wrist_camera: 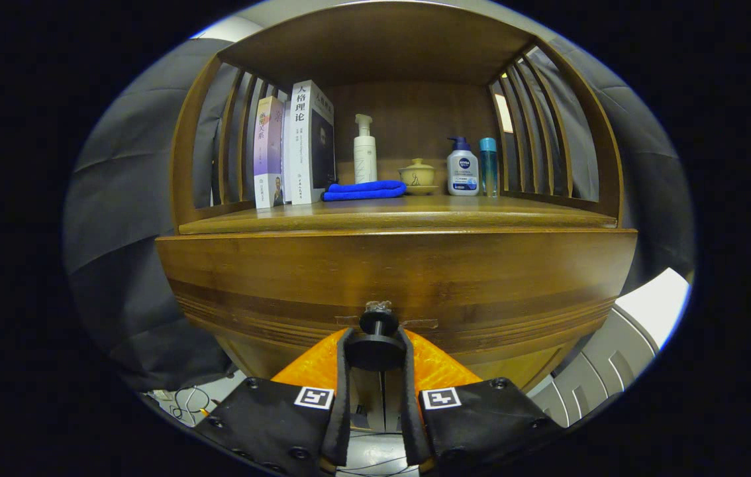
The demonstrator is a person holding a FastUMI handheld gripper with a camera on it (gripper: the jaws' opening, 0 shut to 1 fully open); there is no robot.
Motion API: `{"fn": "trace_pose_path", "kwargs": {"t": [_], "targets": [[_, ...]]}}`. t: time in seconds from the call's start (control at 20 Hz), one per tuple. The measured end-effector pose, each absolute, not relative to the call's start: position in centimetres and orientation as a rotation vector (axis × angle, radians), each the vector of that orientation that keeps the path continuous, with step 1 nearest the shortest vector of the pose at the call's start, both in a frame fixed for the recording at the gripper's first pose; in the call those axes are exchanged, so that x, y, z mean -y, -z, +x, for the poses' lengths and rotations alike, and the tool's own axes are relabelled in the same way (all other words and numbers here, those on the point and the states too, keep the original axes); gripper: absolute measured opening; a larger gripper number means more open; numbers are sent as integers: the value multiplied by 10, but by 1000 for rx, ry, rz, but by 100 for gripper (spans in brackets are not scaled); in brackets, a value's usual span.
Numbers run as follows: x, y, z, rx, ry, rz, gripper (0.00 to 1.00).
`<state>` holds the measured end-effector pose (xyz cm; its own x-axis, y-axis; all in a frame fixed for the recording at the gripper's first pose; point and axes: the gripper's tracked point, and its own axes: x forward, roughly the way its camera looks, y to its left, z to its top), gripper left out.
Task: Pull open the drawer, take out the items inside it, and place them on the countertop above the cabinet.
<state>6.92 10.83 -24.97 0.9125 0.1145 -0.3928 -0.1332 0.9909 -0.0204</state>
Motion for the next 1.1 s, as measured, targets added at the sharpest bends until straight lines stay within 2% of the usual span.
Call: {"fn": "trace_pose_path", "kwargs": {"t": [1.1], "targets": [[-104, 247, -12, -362, -156, -73, 34]]}}
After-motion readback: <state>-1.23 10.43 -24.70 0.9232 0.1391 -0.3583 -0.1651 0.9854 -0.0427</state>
